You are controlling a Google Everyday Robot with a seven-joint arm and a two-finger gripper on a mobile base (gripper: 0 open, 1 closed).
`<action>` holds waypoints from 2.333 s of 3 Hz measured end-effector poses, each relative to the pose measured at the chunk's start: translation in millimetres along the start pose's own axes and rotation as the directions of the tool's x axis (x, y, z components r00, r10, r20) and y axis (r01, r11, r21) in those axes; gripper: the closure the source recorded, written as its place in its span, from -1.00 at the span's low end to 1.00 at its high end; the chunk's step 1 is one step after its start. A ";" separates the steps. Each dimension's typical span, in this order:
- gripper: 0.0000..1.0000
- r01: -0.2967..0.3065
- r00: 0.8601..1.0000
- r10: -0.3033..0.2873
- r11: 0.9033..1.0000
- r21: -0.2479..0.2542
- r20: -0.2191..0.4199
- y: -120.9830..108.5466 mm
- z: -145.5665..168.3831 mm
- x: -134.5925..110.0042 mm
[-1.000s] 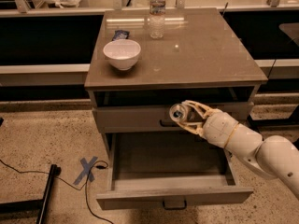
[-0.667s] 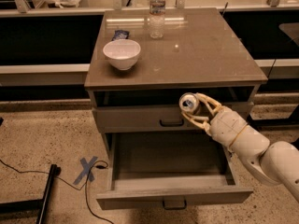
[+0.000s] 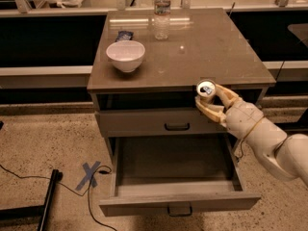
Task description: Pick redbull can from middle drawer and place on counter
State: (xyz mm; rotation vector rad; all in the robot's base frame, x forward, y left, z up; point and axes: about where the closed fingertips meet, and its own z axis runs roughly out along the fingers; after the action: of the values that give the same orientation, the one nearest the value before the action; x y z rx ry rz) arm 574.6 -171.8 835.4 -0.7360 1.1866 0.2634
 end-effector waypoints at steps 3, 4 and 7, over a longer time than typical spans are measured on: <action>1.00 -0.033 0.999 0.033 0.999 -0.015 0.004 -103.8 12.5 -1.9; 1.00 -0.030 0.999 0.030 0.999 0.040 0.023 -142.6 -1.2 -14.0; 1.00 -0.031 0.999 0.026 0.990 0.139 0.038 -217.0 0.1 -0.6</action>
Offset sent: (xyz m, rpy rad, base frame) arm 0.0996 -0.1195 0.0708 0.0265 0.0123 0.0154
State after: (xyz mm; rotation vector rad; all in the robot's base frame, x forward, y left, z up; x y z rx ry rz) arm 694.0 -332.8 918.6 -0.5895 1.1694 0.2142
